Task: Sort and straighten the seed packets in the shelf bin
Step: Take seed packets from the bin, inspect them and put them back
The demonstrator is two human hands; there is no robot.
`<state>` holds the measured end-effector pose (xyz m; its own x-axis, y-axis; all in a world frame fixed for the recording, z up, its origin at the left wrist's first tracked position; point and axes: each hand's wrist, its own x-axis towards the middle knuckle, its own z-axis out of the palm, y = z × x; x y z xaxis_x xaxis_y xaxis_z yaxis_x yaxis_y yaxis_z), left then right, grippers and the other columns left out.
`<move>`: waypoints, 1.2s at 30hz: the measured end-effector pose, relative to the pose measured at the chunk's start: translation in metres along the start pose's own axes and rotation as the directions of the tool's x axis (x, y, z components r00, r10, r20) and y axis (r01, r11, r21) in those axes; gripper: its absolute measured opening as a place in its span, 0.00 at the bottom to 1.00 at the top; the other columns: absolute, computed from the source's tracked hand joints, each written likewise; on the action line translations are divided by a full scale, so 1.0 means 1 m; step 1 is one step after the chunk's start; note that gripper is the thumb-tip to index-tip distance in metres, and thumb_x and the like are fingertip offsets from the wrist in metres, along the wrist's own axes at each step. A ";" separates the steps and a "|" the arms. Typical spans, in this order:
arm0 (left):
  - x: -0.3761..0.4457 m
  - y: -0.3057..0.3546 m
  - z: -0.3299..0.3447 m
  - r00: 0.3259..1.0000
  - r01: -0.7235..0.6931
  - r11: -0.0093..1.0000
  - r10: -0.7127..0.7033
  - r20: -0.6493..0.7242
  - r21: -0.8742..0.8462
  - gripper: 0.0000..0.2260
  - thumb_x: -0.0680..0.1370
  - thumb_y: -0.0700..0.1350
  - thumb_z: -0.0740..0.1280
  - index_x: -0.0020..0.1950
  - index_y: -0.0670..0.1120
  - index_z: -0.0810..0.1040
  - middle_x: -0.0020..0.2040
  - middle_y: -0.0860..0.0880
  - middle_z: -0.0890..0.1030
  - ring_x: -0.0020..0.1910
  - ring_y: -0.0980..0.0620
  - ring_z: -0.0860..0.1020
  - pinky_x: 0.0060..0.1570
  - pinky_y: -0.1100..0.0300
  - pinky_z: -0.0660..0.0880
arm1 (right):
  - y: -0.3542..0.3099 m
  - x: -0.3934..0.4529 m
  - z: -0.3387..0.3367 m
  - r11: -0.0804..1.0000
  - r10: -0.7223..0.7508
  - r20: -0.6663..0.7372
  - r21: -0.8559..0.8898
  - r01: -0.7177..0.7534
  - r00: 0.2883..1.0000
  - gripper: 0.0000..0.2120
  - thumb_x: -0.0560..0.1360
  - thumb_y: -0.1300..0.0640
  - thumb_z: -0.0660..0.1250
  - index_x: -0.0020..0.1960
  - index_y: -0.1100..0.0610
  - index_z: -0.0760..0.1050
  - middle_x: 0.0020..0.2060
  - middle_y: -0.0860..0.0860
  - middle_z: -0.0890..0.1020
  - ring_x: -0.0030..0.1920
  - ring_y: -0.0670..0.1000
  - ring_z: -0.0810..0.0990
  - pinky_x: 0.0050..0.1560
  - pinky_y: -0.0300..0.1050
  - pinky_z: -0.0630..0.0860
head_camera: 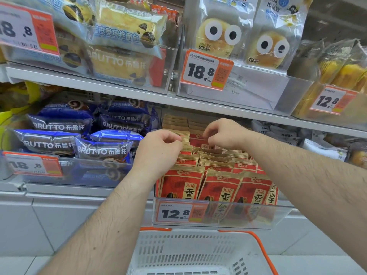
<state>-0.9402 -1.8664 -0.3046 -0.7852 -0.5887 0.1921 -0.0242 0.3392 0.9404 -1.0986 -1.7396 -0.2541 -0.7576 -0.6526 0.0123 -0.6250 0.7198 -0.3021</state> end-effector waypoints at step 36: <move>-0.039 0.029 -0.004 0.907 -0.350 0.936 0.350 -0.234 0.041 0.12 0.78 0.43 0.68 0.62 0.48 0.80 0.53 0.60 0.78 0.57 0.58 0.75 0.62 0.60 0.72 | -0.011 -0.118 -0.047 0.915 0.080 -0.752 0.317 0.252 0.654 0.08 0.80 0.58 0.63 0.44 0.58 0.76 0.39 0.54 0.82 0.42 0.54 0.80 0.42 0.50 0.78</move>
<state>-0.9074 -1.8362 -0.2833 -0.5762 -0.5871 0.5686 0.2268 0.5536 0.8013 -1.0111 -1.6596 -0.2070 -0.6875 -0.1916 0.7005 -0.7027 0.4191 -0.5750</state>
